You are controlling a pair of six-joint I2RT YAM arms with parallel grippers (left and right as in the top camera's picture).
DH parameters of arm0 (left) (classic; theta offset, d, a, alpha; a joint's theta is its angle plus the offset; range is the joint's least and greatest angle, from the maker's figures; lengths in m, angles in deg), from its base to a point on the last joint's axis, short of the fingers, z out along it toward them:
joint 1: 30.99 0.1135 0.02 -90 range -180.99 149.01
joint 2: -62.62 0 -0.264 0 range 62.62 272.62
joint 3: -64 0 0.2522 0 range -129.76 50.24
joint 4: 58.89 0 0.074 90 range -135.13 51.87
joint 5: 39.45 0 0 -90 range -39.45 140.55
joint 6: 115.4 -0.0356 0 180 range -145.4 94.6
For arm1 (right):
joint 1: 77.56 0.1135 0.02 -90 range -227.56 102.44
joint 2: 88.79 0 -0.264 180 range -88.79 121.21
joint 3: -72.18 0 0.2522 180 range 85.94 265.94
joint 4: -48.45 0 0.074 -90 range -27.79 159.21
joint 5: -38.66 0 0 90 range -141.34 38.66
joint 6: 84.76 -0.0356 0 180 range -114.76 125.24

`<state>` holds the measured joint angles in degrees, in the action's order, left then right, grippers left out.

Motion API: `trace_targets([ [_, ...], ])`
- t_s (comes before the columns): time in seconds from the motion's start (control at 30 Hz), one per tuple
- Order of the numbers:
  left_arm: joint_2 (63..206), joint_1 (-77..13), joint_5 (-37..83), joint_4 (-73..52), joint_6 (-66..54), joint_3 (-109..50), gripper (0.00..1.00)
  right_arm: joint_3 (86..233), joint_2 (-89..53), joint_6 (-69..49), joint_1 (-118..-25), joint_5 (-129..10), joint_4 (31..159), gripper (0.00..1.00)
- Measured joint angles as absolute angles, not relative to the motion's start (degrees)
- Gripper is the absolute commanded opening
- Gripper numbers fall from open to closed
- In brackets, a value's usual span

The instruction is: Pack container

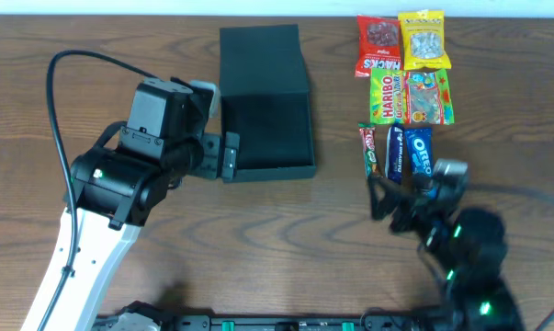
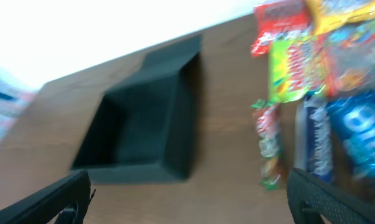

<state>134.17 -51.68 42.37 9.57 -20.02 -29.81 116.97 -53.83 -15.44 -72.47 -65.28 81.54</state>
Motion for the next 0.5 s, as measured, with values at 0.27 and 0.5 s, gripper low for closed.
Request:
trace_targets([
  [0.27,143.07,-51.68,44.18,1.44,-19.23,-29.79,0.95,139.06,-24.28,3.44,-82.99,-68.88,76.95,0.99],
  [0.5,147.72,-51.68,44.36,-7.26,-17.39,-29.68,0.95,151.92,-4.15,7.00,-92.58,-69.67,80.12,0.99],
])
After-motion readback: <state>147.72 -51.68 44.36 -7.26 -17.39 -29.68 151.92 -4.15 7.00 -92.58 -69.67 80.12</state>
